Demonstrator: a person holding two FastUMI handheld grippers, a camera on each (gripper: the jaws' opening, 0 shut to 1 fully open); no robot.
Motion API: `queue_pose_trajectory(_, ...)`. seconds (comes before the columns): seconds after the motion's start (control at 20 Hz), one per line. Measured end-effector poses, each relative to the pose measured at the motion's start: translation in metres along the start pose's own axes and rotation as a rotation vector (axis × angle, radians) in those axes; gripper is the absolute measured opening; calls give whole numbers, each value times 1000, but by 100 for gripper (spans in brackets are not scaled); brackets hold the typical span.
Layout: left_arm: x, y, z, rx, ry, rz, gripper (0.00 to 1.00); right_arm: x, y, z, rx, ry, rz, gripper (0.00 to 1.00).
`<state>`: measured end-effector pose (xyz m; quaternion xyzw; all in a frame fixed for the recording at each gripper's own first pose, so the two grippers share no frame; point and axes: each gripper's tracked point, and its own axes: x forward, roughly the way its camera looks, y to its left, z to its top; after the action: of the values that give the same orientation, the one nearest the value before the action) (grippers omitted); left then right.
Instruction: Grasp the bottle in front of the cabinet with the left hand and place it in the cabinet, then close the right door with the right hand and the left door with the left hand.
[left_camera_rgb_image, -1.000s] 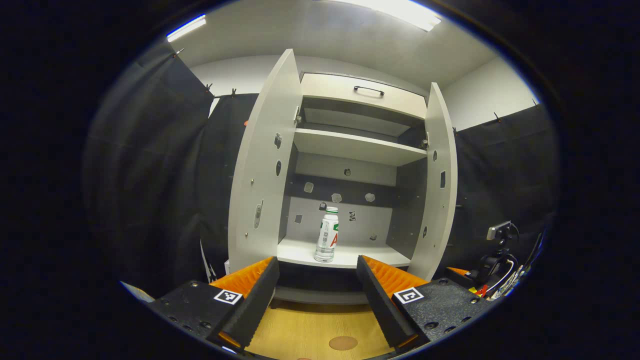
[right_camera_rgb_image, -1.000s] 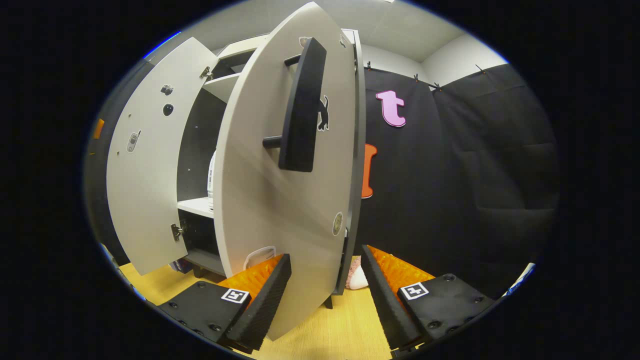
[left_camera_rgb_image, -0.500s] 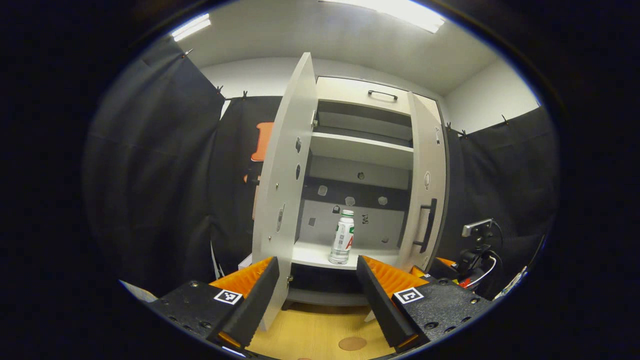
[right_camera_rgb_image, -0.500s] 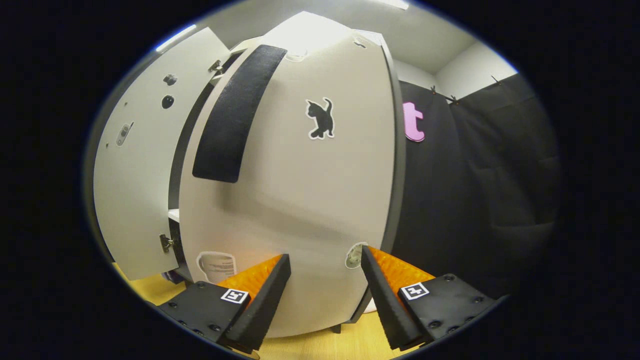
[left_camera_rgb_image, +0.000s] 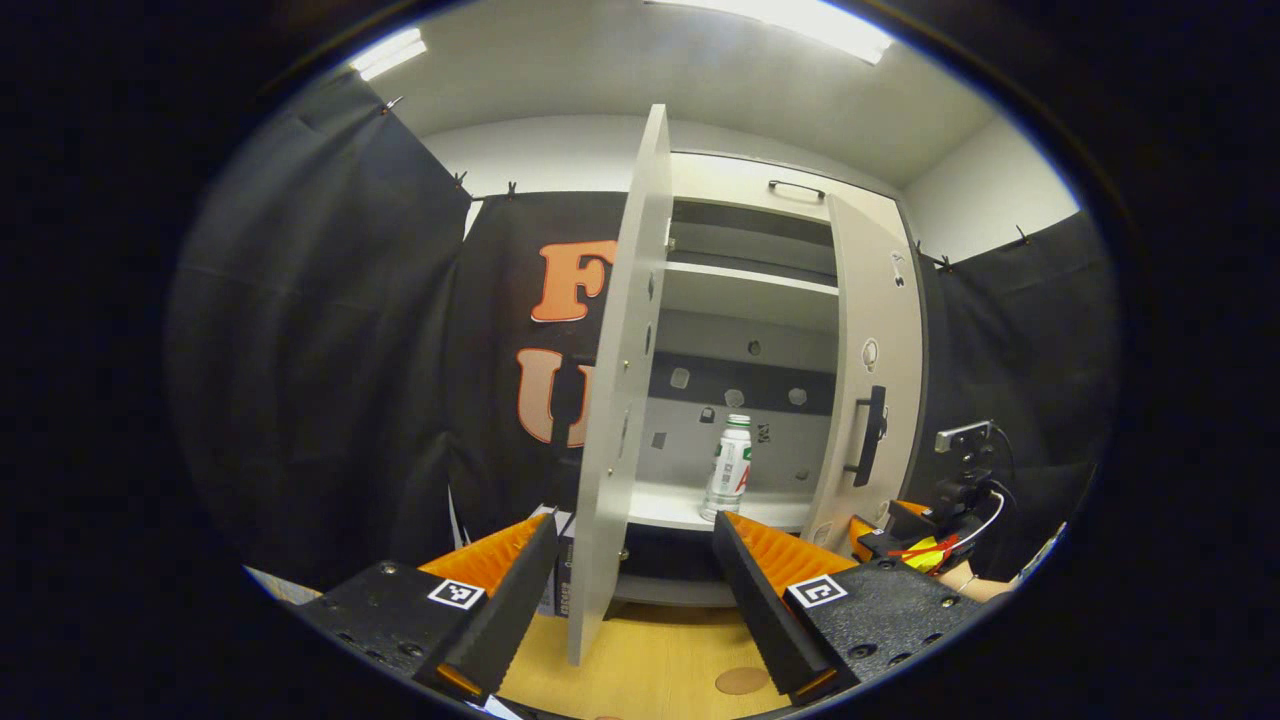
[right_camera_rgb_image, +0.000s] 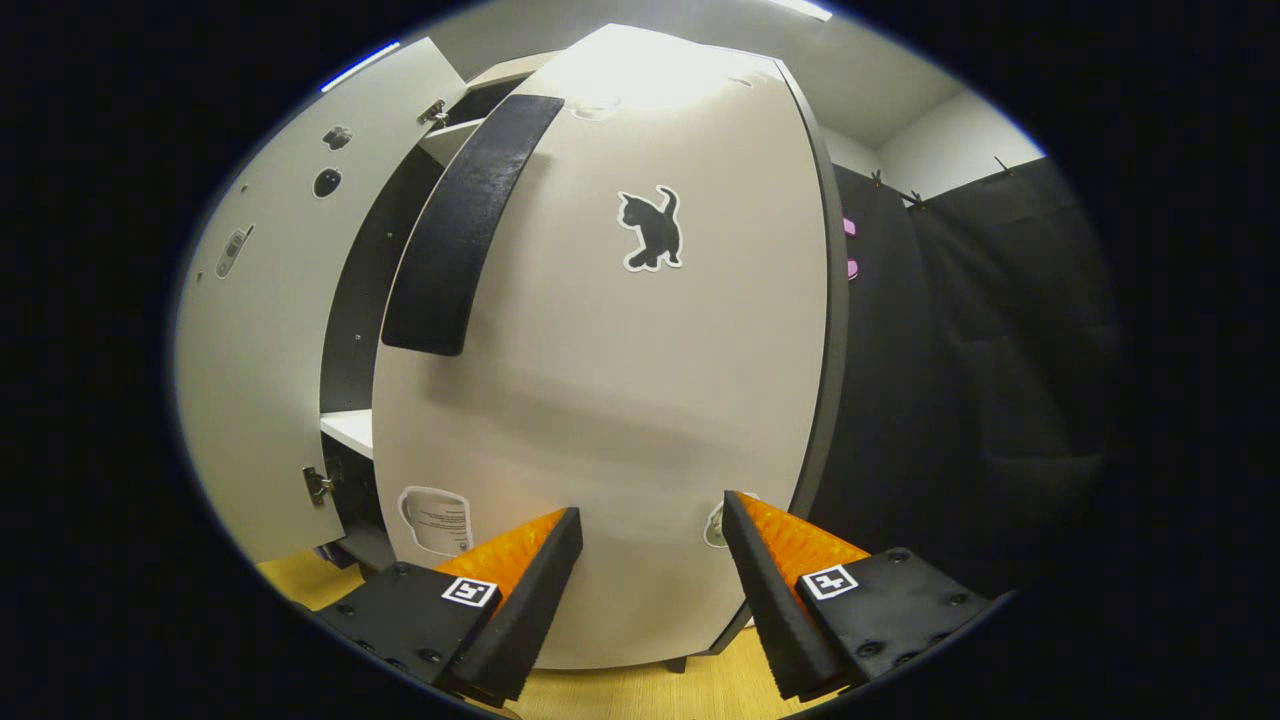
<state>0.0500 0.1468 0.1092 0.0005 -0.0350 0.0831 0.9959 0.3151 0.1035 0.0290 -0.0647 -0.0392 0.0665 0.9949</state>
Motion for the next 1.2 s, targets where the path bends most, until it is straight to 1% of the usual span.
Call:
queue_pose_trajectory(0.15, 8, 33, -5, 25, -2, 49, 98, 4, 4, 2, -16, 7, -6, 95)
queue_pose_trajectory(0.2, 9, 45, -5, 39, -3, 66, 95, 5, 5, 2, -15, 9, -8, 95)
queue_pose_trajectory(0.3, 14, 63, -7, 55, -2, 96, 95, 7, 4, 2, -6, 12, -10, 95)
queue_pose_trajectory(0.35, 18, 69, -10, 55, 3, 101, 97, 7, 3, 2, 2, 17, -10, 95)
queue_pose_trajectory(0.4, 23, 76, -15, 52, 10, 104, 95, 6, 0, 2, 14, 24, -11, 95)
queue_pose_trajectory(0.6, 53, 102, -31, 36, 37, 112, 95, -2, -6, 11, 64, 53, -13, 95)
queue_pose_trajectory(0.65, 61, 107, -34, 30, 47, 114, 95, -11, -11, 15, 70, 53, -17, 95)
queue_pose_trajectory(0.7, 66, 109, -37, 24, 55, 111, 92, -21, -15, 22, 74, 49, -22, 95)
queue_pose_trajectory(0.75, 72, 111, -41, 22, 63, 104, 95, -32, -21, 29, 78, 45, -29, 95)
queue_pose_trajectory(0.9, 92, 117, -48, 51, 75, 88, 95, -63, -33, 52, 98, 38, -26, 95)
queue_pose_trajectory(0.95, 99, 119, -48, 63, 74, 86, 95, -74, -41, 60, 105, 34, -30, 95)
queue_pose_trajectory(1.0, 105, 121, -49, 69, 78, 85, 93, -84, -50, 67, 110, 30, -41, 95)
queue_pose_trajectory(1.05, 107, 122, -51, 72, 84, 83, 95, -94, -60, 72, 115, 27, -55, 95)
queue_pose_trajectory(1.2, 115, 115, -59, 65, 97, 63, 95, -124, -92, 91, 123, 14, -89, 95)
